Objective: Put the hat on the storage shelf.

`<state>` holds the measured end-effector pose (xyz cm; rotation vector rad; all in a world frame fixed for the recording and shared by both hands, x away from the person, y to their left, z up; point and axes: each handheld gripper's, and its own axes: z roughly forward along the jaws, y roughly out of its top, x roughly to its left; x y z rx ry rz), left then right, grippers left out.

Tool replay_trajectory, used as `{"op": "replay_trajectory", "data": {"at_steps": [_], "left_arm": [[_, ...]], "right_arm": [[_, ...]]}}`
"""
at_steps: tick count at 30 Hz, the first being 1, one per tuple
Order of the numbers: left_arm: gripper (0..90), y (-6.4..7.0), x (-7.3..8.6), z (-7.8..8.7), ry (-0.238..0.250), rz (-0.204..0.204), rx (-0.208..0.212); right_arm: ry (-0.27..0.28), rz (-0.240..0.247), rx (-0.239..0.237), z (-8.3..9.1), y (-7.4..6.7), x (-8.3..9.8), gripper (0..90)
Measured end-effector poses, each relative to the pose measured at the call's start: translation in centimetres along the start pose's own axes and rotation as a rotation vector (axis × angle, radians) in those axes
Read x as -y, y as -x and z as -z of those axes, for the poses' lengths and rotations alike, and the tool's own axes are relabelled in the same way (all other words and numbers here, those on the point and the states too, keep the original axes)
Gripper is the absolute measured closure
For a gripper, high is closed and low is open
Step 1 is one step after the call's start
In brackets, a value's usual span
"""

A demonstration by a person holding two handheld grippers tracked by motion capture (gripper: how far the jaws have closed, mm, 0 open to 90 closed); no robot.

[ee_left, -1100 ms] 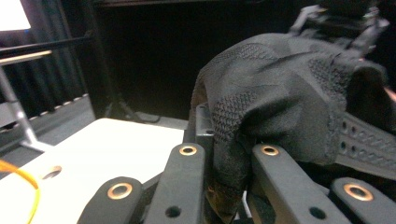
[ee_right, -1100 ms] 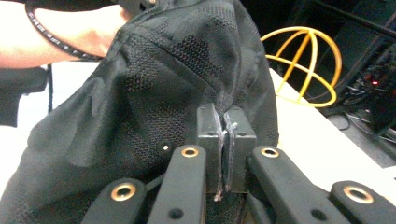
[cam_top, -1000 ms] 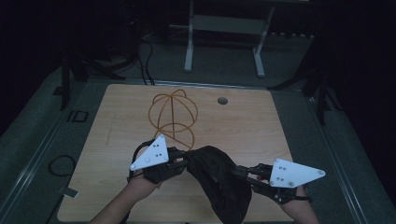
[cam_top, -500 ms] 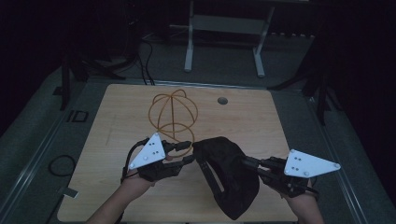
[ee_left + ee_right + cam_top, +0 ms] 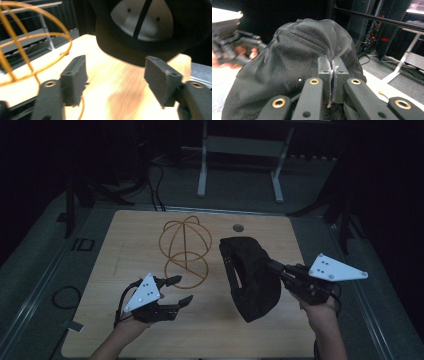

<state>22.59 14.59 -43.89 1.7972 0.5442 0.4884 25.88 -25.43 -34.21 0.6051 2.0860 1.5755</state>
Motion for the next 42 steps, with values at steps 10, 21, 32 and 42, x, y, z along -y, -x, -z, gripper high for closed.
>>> {"op": "replay_trajectory", "data": {"at_steps": [10,21,32,42], "left_arm": [[5.2,-1.4,4.2,0.6,-0.025,0.090,-0.090],[2.5,-2.4,8.4,2.8,-0.043,0.132,-0.189],[2.5,-2.4,10.9,4.5,-0.051,0.157,-0.262],[2.5,-2.7,11.8,5.4,-0.046,0.170,-0.311]], "right_arm": [[0.021,-0.025,0.021,-2.6,1.5,-2.1,87.5],[0.009,-0.050,0.014,-7.0,2.3,-4.3,87.5],[-0.007,-0.057,-0.003,-11.5,1.7,-5.5,87.4],[-0.049,-0.059,-0.031,-15.6,0.3,-5.7,87.4]]}}
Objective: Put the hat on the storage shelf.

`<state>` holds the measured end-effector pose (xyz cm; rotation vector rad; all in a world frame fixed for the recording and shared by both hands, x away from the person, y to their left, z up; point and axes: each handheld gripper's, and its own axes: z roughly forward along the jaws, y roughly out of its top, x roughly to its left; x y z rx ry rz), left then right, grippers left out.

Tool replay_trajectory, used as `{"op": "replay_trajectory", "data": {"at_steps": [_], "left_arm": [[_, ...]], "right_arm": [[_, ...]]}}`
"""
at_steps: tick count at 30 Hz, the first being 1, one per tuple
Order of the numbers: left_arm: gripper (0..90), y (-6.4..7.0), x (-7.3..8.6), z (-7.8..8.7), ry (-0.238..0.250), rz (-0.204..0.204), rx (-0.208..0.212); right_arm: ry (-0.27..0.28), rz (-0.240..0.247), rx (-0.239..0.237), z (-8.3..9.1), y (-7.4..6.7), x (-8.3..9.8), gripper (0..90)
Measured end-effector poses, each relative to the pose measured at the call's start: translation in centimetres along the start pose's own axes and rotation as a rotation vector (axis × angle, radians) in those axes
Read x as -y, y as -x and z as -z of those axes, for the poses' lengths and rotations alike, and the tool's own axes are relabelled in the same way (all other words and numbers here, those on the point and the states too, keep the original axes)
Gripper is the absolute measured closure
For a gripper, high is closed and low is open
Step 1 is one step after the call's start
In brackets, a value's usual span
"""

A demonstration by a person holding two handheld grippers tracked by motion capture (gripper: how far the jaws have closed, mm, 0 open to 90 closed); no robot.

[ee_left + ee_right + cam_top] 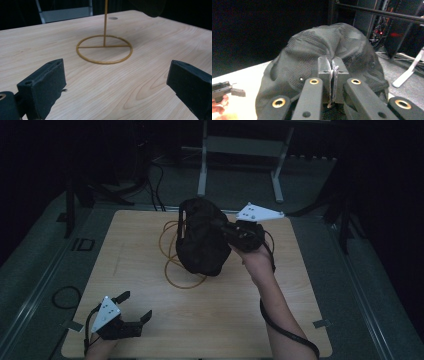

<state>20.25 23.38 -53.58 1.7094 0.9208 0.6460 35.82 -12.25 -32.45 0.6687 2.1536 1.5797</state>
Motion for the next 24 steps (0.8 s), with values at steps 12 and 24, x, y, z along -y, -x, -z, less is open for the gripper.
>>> {"op": "replay_trajectory", "data": {"at_steps": [12,24], "left_arm": [[2.5,-0.2,0.1,0.1,0.026,0.020,-0.007],[2.6,-0.2,0.2,0.2,0.035,0.026,0.002]], "right_arm": [[-0.048,-0.040,-0.028,-4.0,-0.8,1.1,87.2],[-0.099,-0.057,-0.007,-6.2,-0.7,2.1,81.7]]}}
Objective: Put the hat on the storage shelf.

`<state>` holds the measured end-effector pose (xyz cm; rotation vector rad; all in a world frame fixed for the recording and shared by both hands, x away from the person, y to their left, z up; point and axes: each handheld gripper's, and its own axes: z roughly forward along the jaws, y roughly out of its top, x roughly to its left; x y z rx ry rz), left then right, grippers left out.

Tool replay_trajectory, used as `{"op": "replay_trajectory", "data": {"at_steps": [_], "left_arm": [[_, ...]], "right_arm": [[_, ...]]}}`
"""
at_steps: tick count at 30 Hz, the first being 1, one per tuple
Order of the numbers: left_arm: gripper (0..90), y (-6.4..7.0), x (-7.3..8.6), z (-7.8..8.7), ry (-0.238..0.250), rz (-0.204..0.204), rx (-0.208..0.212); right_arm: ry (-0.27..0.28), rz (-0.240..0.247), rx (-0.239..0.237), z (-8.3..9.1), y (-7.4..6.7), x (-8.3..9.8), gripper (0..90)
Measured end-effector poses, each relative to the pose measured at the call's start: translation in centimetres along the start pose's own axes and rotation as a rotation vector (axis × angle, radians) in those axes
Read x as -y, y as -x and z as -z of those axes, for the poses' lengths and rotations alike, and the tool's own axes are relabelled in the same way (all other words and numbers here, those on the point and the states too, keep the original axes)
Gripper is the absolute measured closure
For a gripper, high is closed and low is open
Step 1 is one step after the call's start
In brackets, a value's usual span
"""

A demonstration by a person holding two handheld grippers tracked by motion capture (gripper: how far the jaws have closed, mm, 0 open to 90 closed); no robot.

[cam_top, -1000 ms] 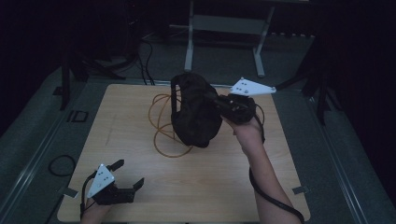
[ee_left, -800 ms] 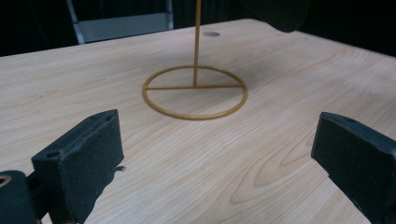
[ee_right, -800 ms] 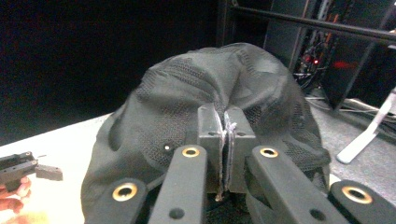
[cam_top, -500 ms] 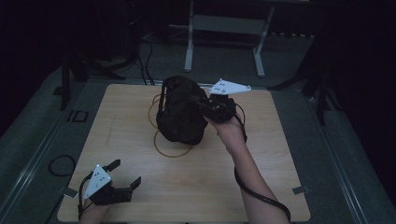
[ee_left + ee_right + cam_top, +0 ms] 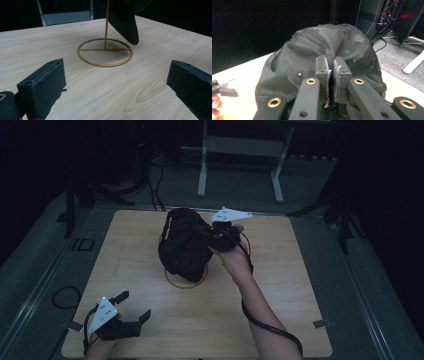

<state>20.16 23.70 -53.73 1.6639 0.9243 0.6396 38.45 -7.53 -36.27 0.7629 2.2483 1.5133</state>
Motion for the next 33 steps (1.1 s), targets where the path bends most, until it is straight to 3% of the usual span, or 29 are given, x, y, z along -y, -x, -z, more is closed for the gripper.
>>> {"op": "replay_trajectory", "data": {"at_steps": [5,6,8,17,21,22,25,28,33], "left_arm": [[2.6,0.0,0.0,0.0,0.002,-0.003,-0.001],[2.6,0.1,0.0,0.0,0.002,-0.005,0.000],[2.6,0.1,0.0,0.0,0.000,-0.009,-0.002],[2.6,0.2,0.1,-0.1,-0.003,-0.004,0.002],[2.6,0.2,0.1,-0.2,-0.006,-0.002,0.004],[2.6,0.2,0.1,-0.2,-0.006,-0.001,0.005],[2.6,0.2,0.2,-0.3,-0.006,-0.003,0.007],[2.6,0.3,0.3,-0.3,-0.016,-0.011,0.012],[2.6,0.3,0.2,-0.4,-0.014,-0.006,0.012]], "right_arm": [[0.004,0.017,0.013,-0.3,-0.4,0.1,68.9],[0.005,0.008,-0.004,-0.4,-0.4,0.1,59.7],[0.004,0.007,-0.007,-0.3,-0.4,0.1,58.3],[-0.004,0.017,-0.041,0.7,-0.6,-0.1,30.9],[0.013,-0.005,-0.058,1.3,-0.3,0.3,22.1],[0.016,-0.016,-0.083,1.7,0.0,0.6,15.2],[0.021,-0.021,-0.084,2.0,0.2,1.0,15.6],[0.006,0.028,-0.079,2.3,0.2,1.8,13.5],[-0.005,0.054,-0.060,2.8,0.2,3.2,13.5]]}}
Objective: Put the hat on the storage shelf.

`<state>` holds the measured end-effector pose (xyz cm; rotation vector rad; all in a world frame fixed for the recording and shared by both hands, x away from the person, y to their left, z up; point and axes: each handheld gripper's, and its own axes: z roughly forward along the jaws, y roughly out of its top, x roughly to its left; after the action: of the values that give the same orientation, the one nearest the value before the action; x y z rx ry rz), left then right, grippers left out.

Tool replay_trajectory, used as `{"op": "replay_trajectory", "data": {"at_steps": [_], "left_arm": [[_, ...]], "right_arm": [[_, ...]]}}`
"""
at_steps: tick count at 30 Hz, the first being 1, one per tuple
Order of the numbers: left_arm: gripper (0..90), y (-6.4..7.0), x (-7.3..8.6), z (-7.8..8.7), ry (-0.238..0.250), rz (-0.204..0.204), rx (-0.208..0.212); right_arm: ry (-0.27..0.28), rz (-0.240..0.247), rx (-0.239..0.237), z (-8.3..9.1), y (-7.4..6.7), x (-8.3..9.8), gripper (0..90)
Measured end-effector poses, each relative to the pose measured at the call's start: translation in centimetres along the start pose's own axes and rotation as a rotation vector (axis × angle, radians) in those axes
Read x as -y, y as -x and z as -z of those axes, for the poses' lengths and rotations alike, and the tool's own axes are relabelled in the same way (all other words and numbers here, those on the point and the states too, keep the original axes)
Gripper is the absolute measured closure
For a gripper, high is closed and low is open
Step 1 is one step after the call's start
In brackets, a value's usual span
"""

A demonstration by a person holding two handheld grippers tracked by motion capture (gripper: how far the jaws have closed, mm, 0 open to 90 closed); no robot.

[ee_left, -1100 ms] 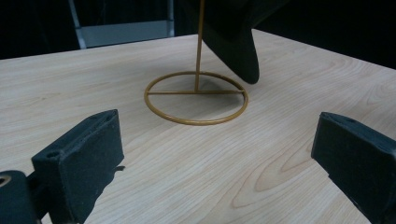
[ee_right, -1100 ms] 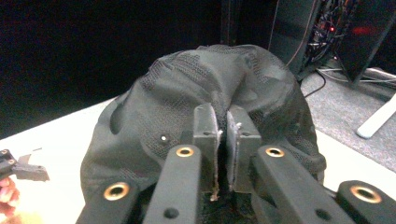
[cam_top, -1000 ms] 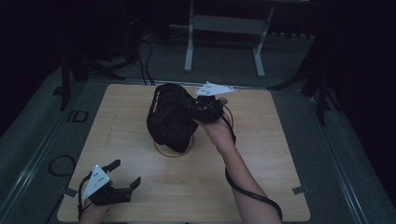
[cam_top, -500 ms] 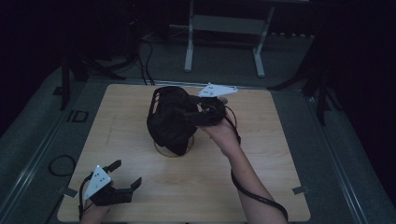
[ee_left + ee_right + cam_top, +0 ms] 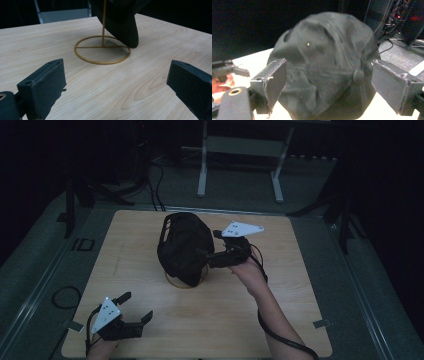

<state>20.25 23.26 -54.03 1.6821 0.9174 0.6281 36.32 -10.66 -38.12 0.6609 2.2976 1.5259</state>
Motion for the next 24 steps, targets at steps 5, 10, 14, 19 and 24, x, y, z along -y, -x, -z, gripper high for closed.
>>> {"op": "replay_trajectory", "data": {"at_steps": [5,10,14,19,24], "left_arm": [[2.6,0.0,0.0,0.0,-0.001,-0.003,-0.003],[2.6,-0.1,0.1,0.0,-0.003,-0.003,-0.007],[2.5,-0.1,0.1,0.1,-0.003,-0.005,-0.010],[2.5,0.0,0.2,0.1,-0.003,-0.004,-0.006],[2.5,0.0,0.3,0.1,-0.005,-0.010,-0.002]], "right_arm": [[-0.006,0.007,0.012,0.4,0.1,0.9,13.4],[-0.004,0.004,0.014,0.9,0.1,1.7,13.5],[-0.007,0.007,0.019,1.3,0.0,2.5,13.4],[-0.008,0.021,0.013,2.0,0.0,3.7,13.5],[-0.010,0.000,0.012,2.8,0.1,5.3,13.5]]}}
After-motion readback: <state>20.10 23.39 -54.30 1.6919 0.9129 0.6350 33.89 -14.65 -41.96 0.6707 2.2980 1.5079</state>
